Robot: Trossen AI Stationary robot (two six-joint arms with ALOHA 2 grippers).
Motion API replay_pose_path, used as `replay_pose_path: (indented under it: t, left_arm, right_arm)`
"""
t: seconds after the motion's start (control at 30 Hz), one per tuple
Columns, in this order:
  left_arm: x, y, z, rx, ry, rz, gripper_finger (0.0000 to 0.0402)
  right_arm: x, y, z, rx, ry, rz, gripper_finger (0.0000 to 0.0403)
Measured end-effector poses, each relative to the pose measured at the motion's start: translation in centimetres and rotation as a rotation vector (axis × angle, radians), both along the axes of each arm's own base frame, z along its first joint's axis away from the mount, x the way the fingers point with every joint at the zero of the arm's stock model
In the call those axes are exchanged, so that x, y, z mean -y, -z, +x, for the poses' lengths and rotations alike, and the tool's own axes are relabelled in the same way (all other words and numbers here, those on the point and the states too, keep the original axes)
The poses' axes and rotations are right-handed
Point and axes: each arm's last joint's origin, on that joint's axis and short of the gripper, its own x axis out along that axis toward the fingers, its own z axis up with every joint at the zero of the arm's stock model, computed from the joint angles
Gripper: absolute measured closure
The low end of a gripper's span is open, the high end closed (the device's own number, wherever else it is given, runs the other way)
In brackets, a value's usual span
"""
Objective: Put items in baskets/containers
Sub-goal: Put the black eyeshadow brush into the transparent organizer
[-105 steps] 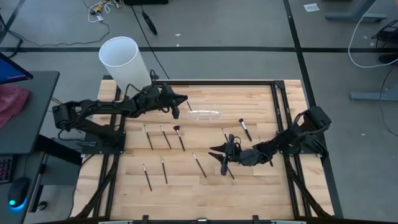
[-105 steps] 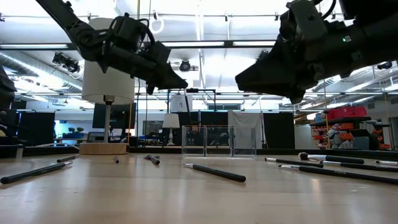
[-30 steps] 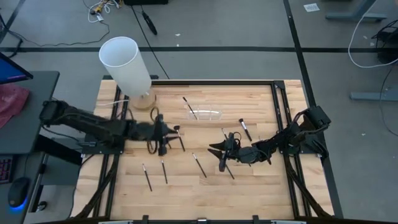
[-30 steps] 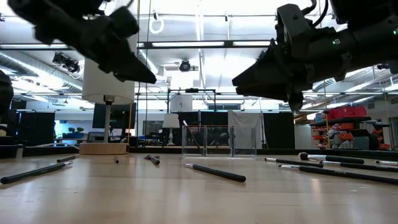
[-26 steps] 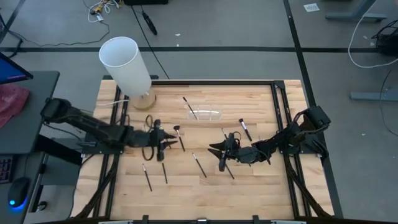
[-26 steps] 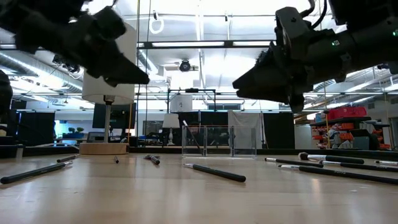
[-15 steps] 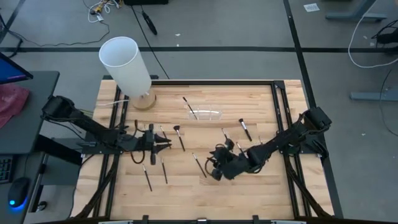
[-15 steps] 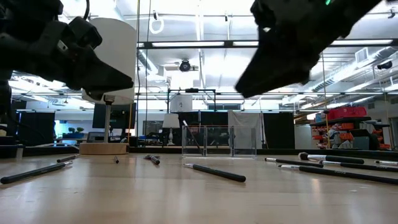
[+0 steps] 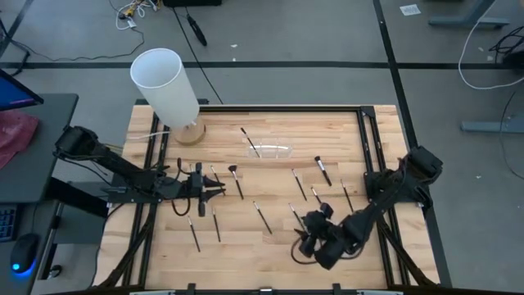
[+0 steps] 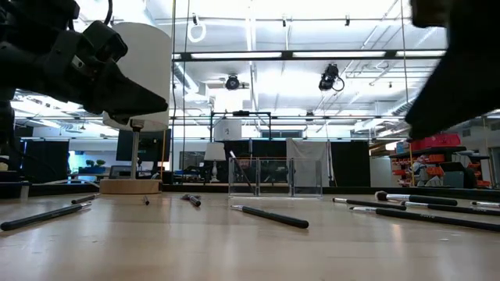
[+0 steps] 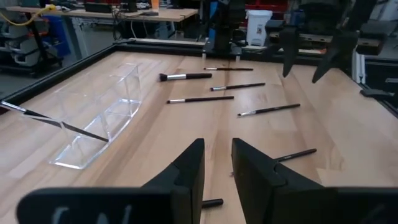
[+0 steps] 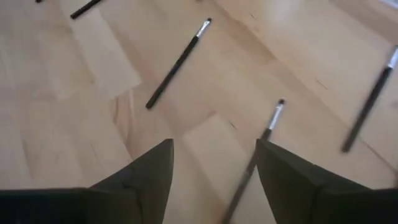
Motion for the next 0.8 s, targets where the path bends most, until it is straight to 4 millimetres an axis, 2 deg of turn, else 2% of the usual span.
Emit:
replay_pose_path:
  t: [0.13,0.47,0.6,0.8]
  left_arm:
    - [-0.1,0.0,0.0,-0.001,-0.017,0.009,0.0319]
    - [-0.1,0.0,0.0,0.000,-0.031,0.005,0.0319]
    - [-0.1,0.0,0.0,0.000,-0.031,0.005,0.0319]
    - [-0.1,0.0,0.0,0.000,-0.031,0.005,0.0319]
  right_arm:
    - [-0.2,2.4,-0.5,-0.026,0.025,-0.058,0.0191]
    - [0.4,7.5,1.0,-0.051,0.101,-0.151,0.0219]
    - [0.4,8.4,1.1,-0.037,0.130,-0.168,0.0226]
    - [0.6,8.7,1.0,-0.025,0.159,-0.165,0.0235]
